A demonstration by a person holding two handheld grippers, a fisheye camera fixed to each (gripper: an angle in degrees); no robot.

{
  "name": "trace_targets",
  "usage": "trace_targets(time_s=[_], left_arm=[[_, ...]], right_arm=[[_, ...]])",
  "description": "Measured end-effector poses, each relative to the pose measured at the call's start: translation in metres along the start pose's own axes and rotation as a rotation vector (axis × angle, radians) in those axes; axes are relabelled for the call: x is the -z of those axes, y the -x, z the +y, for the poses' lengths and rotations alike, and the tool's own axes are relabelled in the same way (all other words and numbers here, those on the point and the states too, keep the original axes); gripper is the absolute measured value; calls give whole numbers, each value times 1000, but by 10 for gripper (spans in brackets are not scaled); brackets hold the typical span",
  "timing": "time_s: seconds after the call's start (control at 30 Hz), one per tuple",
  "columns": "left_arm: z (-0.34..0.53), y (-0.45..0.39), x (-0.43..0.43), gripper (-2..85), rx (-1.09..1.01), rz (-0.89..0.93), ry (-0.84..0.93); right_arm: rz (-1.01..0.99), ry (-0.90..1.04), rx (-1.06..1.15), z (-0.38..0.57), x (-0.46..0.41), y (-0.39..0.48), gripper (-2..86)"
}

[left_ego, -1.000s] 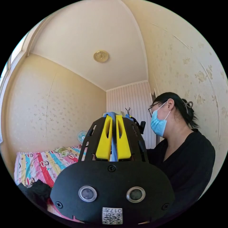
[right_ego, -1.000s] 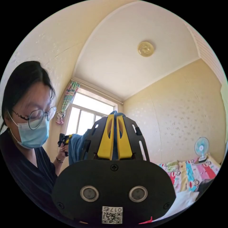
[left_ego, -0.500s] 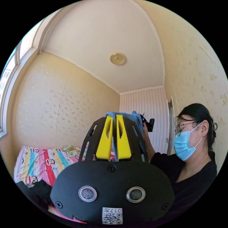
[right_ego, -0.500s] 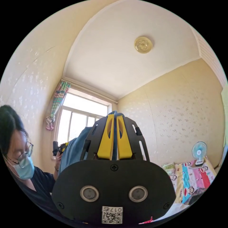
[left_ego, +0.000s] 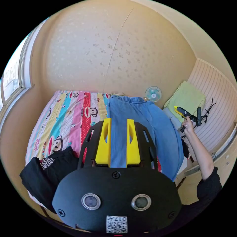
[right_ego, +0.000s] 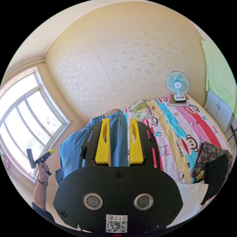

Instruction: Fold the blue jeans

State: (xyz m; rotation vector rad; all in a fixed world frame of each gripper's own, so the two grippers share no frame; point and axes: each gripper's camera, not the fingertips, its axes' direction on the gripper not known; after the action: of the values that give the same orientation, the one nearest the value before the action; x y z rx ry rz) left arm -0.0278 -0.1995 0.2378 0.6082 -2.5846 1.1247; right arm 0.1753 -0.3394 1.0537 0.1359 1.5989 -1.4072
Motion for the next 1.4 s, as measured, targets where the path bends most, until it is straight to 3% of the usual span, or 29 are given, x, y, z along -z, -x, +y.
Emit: trace_targets(time_s=[0.13, 0.27, 0.37, 0.47, 0.63, 0.7, 0.8, 1.07, 1.23, 1.4], left_arm=[[108, 53, -83, 98, 16, 53, 246], [255, 85, -132, 100, 126, 126, 467], [334, 77, -122, 108, 174, 141, 482], [388, 54, -95, 115, 232, 183, 386], [406, 10, -119, 143, 187, 115, 433], [405, 1, -151, 112, 180, -73, 510], [400, -3, -163, 60, 208, -162, 546], [437, -28, -122, 15, 271, 148, 659], [471, -58, -111, 25, 243, 101, 691], [485, -52, -97, 62, 335, 171, 698]], right_arm=[[3, 262, 193, 117, -96, -43, 101], [16, 469, 260, 268, -119, -84, 100], [20, 529, 213, 349, -93, -101, 104], [-3, 502, 139, 396, -44, -101, 116], [90, 426, 17, 428, 17, -103, 138], [115, 454, -13, 429, 20, -106, 146], [-32, 468, -19, 421, 22, -99, 153], [136, 650, 46, 426, 6, -93, 130], [168, 726, 97, 425, -2, -109, 111], [21, 651, 35, 403, 14, -120, 134]])
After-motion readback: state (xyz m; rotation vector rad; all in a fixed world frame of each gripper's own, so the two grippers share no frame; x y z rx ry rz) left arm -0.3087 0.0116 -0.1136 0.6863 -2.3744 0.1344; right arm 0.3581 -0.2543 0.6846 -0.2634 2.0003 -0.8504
